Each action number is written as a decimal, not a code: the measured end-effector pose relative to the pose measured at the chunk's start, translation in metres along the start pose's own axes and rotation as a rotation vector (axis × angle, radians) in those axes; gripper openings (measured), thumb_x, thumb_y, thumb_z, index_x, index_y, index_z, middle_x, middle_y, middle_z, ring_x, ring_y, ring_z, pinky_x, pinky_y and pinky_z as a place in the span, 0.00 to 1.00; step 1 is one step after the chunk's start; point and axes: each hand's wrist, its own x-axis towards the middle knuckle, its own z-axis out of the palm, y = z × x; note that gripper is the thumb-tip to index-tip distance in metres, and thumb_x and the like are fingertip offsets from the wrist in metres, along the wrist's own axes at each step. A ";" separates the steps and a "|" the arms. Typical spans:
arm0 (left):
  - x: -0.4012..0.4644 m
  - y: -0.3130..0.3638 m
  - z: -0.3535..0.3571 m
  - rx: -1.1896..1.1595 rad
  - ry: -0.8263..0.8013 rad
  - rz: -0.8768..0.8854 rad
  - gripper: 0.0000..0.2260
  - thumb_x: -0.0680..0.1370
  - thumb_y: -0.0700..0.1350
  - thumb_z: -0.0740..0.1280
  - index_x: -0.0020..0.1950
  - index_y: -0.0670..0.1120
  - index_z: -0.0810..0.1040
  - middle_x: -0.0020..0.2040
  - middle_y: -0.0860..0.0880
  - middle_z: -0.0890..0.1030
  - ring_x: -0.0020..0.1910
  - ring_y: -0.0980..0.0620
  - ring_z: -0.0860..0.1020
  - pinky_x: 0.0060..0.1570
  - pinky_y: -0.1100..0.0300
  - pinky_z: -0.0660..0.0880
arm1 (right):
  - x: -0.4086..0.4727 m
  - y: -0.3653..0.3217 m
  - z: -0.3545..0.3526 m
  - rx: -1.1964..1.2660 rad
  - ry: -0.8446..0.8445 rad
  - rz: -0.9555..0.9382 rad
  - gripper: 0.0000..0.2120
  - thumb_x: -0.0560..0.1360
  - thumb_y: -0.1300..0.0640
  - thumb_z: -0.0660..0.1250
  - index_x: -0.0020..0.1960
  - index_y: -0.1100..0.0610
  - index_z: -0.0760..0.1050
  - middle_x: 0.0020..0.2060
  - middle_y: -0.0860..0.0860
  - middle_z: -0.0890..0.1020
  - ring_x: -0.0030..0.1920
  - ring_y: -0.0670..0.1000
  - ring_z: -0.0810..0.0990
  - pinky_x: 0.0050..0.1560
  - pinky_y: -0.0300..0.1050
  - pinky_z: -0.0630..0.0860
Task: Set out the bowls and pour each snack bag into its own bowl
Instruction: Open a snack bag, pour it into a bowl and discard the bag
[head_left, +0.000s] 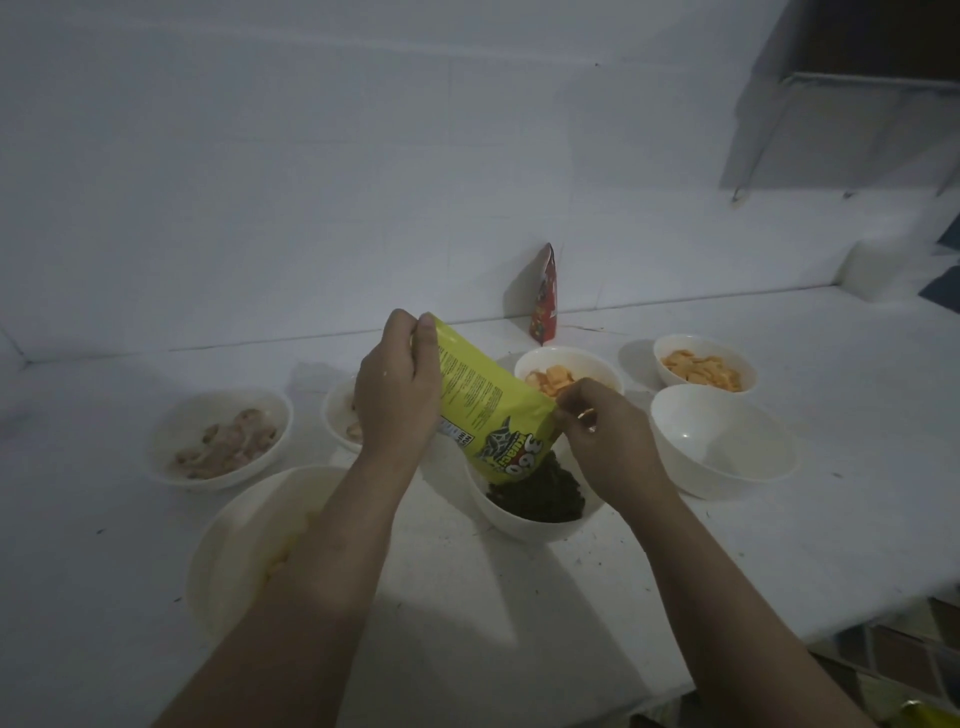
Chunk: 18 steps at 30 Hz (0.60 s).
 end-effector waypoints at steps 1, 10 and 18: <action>-0.001 0.001 -0.001 0.005 0.001 0.011 0.15 0.84 0.51 0.55 0.41 0.44 0.66 0.28 0.53 0.66 0.28 0.54 0.67 0.31 0.54 0.64 | -0.001 0.001 0.000 -0.002 -0.006 -0.009 0.04 0.80 0.60 0.66 0.49 0.52 0.76 0.45 0.45 0.79 0.41 0.45 0.75 0.45 0.39 0.71; -0.010 0.007 -0.003 -0.024 -0.018 0.126 0.15 0.84 0.52 0.54 0.40 0.46 0.65 0.27 0.53 0.64 0.27 0.55 0.64 0.29 0.56 0.62 | -0.004 0.006 -0.007 -0.079 -0.062 0.033 0.05 0.79 0.55 0.67 0.47 0.46 0.74 0.46 0.41 0.80 0.51 0.51 0.80 0.61 0.60 0.77; -0.018 0.012 0.003 0.071 -0.077 0.283 0.14 0.83 0.51 0.55 0.41 0.46 0.69 0.30 0.55 0.67 0.30 0.54 0.68 0.30 0.56 0.65 | -0.011 -0.017 -0.006 0.082 -0.146 -0.130 0.11 0.81 0.52 0.63 0.61 0.50 0.79 0.51 0.39 0.79 0.54 0.44 0.77 0.54 0.40 0.72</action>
